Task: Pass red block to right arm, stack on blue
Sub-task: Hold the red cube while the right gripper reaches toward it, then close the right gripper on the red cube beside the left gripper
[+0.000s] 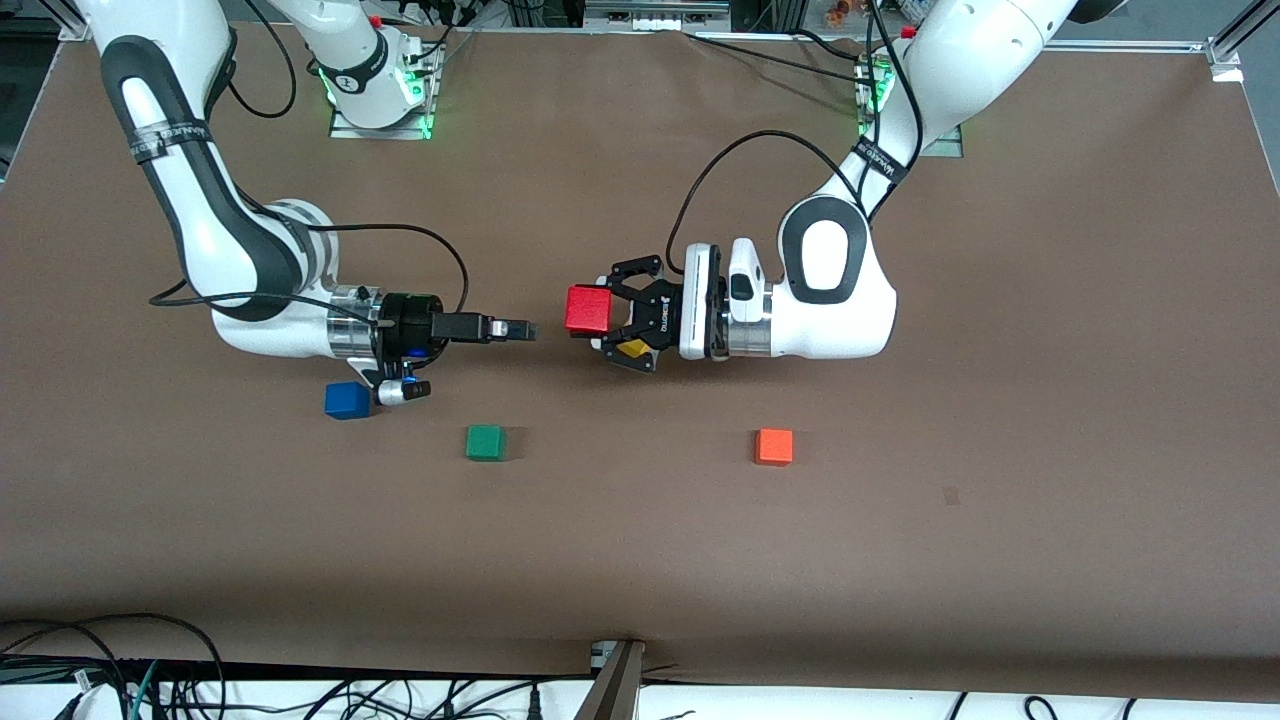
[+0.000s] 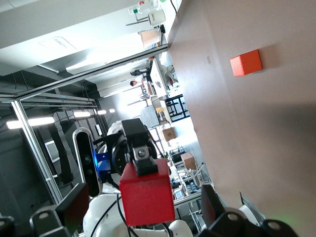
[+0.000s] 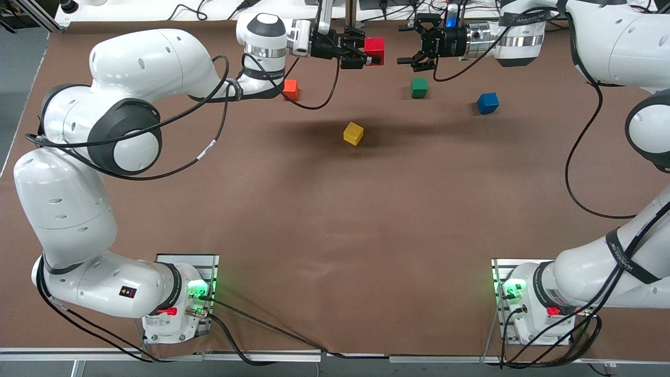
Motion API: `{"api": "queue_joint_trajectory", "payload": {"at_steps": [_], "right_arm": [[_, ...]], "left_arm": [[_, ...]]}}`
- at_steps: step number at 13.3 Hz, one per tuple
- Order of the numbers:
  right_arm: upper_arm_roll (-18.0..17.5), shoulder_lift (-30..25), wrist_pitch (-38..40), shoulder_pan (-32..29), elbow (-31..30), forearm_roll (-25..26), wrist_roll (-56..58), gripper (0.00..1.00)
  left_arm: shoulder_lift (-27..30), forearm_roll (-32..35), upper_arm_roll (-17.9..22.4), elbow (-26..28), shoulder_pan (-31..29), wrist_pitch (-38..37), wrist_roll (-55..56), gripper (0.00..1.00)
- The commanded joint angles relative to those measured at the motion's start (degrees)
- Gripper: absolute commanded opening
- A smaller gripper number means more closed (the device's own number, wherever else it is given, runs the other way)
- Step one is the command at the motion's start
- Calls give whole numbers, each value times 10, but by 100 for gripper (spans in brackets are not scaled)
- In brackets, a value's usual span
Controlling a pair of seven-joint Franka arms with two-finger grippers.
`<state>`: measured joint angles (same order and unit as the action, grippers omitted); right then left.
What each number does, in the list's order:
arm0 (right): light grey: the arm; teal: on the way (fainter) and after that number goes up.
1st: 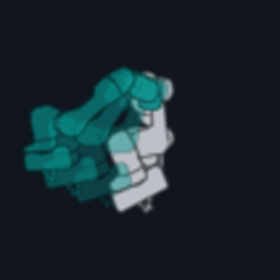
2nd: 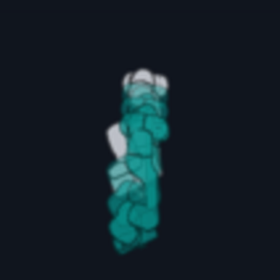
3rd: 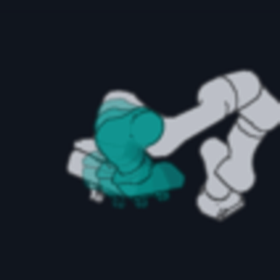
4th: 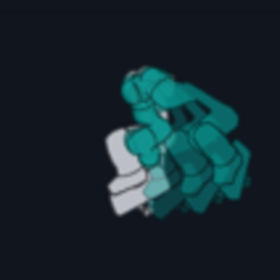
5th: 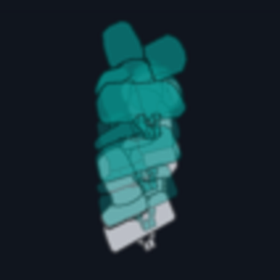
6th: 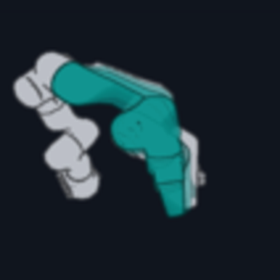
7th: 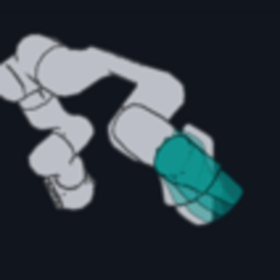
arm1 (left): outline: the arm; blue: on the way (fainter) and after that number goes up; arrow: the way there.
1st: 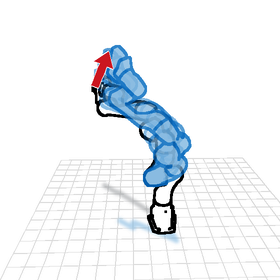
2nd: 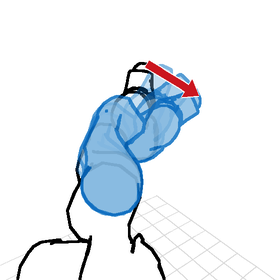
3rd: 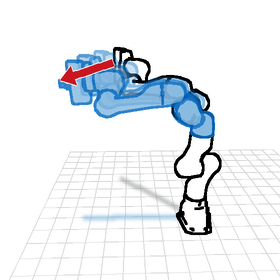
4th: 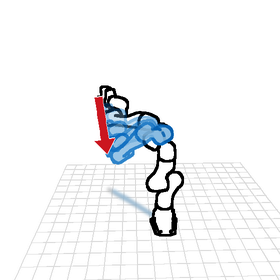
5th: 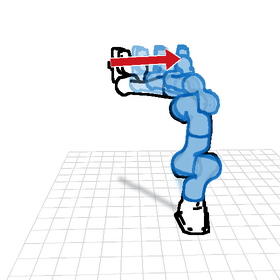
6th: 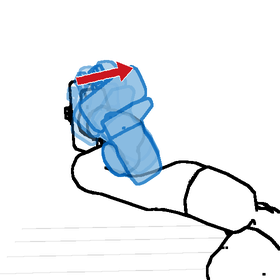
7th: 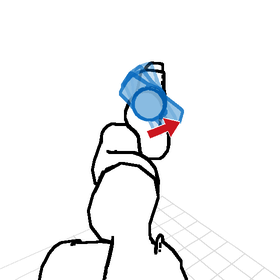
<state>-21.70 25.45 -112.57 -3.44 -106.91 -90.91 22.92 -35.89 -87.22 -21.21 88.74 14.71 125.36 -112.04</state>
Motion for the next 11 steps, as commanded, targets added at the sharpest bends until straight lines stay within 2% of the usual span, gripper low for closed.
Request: {"api": "queue_joint_trajectory", "payload": {"at_steps": [1,8,11], "right_arm": [[-16,-19,-26,-3,-14,-31,0,100],[-19,-13,-103,44,15,-54,-15,100],[-19,-13,-105,50,15,-54,-15,99]], "left_arm": [[-6,-24,-1,-6,1,-4,-21,0],[-5,-35,-1,-6,3,-4,-22,0],[-5,-34,-1,-4,2,-5,-25,0]]}}
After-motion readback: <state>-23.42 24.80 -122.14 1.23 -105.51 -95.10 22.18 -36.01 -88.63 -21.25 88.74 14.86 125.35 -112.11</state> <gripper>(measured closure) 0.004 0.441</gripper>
